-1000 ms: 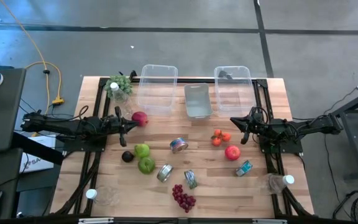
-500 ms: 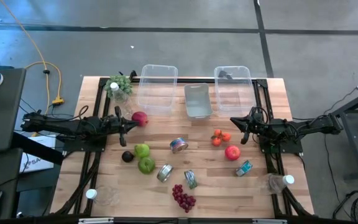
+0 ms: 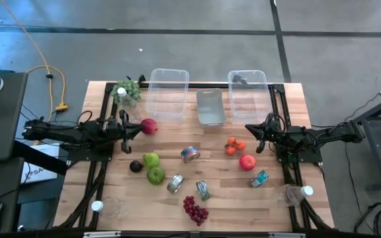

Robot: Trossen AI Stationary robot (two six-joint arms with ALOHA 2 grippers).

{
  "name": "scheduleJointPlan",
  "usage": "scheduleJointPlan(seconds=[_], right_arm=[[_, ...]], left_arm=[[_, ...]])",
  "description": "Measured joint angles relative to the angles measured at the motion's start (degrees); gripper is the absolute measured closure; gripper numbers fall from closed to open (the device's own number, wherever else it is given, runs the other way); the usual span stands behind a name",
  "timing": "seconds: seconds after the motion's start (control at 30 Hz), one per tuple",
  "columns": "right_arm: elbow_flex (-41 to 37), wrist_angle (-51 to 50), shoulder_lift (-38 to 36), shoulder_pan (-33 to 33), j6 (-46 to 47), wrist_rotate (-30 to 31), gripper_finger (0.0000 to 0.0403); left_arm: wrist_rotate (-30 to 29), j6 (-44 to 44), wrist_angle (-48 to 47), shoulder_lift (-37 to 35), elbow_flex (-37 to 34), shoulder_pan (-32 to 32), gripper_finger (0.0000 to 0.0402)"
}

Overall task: Pick & Place Food Item
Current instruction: Put the pear into the left transparent bin

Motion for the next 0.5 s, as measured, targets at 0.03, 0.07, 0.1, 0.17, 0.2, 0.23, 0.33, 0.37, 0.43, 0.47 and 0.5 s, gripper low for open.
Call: scheduleJointPlan(seconds=[0.03,0.07,0.1,0.17,0.2,0.23,0.33,0.37,0.43,0.47,0.5], right_arm=[[0.0,0.9,0.0,0.0,-1.3,0.0,0.0401],[0.0,1.4,0.0,0.0,-2.4,0.0,0.0401],[0.0,1.8,0.0,0.0,-3.2,0.0,0.0401],[0.0,2.3,0.0,0.0,-4.5,0.1,0.0401],[0.0,2.7,0.0,0.0,-5.4,0.7,0.0401],[0.0,3.0,0.0,0.0,-6.3,1.6,0.0401],[0.0,3.0,0.0,0.0,-9.1,3.4,0.0401],[0.0,2.9,0.0,0.0,-10.0,4.2,0.0401],[0.0,2.5,0.0,0.0,-10.6,5.8,0.0401],[0.0,2.4,0.1,0.0,-10.3,6.3,0.0401],[0.0,2.4,0.1,0.0,-10.0,6.6,0.0401]], left_arm=[[0.0,-0.4,-0.1,0.0,0.0,0.0,0.0401],[0.0,-1.4,0.2,0.0,0.0,0.0,0.0401],[0.3,-2.4,0.4,0.0,0.0,0.0,0.0401],[1.8,-3.1,0.4,0.0,0.0,0.0,0.0401],[2.2,-3.1,0.4,0.2,0.0,0.0,0.0401],[2.2,-3.1,0.4,0.5,0.0,0.0,0.0401],[2.1,-0.7,0.4,1.5,0.0,0.0,0.0401],[2.0,1.0,0.4,2.1,0.0,0.0,0.0401],[1.8,3.8,0.4,3.2,0.0,0.0,0.0401],[1.8,4.2,0.4,3.8,0.0,0.0,0.0401],[1.8,4.2,0.4,4.4,0.0,0.0,0.0401]])
